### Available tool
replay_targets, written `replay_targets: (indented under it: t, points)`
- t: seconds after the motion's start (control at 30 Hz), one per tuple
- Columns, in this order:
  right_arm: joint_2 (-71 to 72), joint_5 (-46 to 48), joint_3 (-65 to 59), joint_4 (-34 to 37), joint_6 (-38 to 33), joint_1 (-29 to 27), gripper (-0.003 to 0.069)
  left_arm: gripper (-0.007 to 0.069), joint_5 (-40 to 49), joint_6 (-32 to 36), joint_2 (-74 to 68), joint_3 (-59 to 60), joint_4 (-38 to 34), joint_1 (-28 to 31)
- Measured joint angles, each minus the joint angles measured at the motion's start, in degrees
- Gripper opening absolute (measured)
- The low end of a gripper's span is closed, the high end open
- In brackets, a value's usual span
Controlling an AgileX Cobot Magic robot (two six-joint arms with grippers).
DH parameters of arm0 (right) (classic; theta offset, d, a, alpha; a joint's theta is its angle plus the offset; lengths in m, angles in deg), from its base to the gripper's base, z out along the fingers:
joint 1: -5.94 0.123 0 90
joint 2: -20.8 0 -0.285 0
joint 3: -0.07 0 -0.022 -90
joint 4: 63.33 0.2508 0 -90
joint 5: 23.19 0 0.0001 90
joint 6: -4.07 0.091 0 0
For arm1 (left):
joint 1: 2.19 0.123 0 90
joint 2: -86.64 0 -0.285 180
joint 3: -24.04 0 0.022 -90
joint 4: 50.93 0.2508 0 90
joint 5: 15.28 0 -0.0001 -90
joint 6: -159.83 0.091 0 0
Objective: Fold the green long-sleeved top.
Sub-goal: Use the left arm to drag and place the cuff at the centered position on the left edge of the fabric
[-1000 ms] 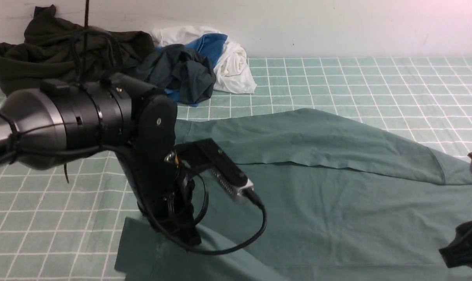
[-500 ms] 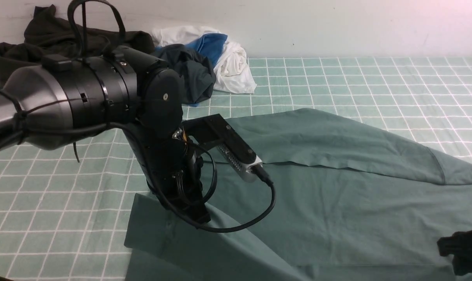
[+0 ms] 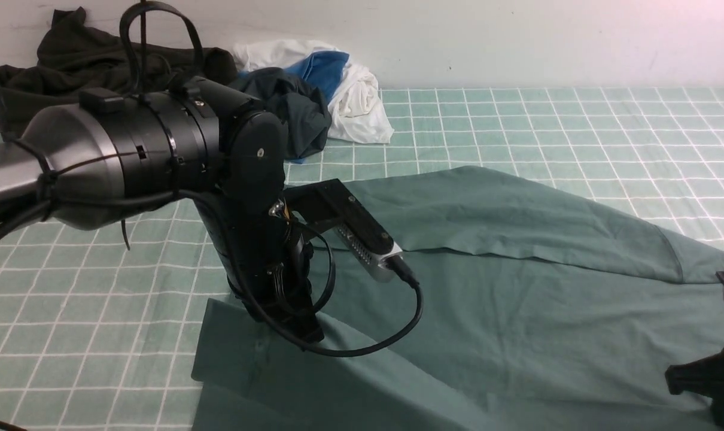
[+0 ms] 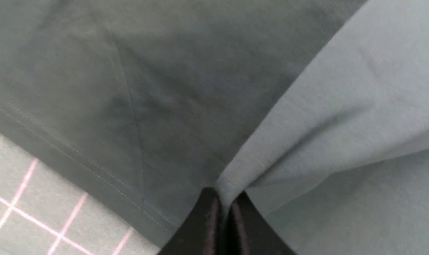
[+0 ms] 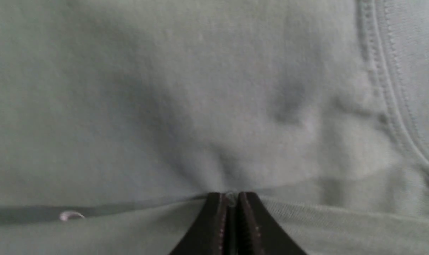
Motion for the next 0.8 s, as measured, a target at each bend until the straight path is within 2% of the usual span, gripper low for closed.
replay_targets:
  t: [0.1,0.3,0.47,0.6,0.67,0.7,0.8]
  points:
    - [2.1,2.2,-0.4,-2.4,0.5,0.0,0.0006,-0.0001,0.0,0.0,0.0,-1.7,-0.2,0.0]
    - [9.6,7.1,-0.5,-10.3,6.8,0.0,0.0005,-0.0001,-1.8,-0.2,-1.6,-8.9,-0.3,0.2]
    - [10.1,6.3,-0.5,-11.2,8.9,0.0,0.0015,0.0024,-2.8,-0.3,-7.4,-13.3,-0.4,1.4]
    - [9.7,5.2,-0.5,-11.4,9.1,0.0,0.0065,0.0105,-2.9,-0.7,-11.6,-15.7,-0.1,2.2]
    - [9.7,4.3,-0.5,-12.3,9.5,0.0,0.0142,0.0208,-2.9,-2.3,-13.7,-17.9,0.5,2.9]
    - [9.7,4.3,-0.5,-12.4,9.6,0.0,0.0148,0.0225,-2.9,-2.6,-14.0,-18.4,0.6,3.0]
    - [9.7,5.5,1.7,-13.5,11.8,0.0,0.0290,0.0405,-1.5,-9.1,-15.9,-25.3,1.6,6.0]
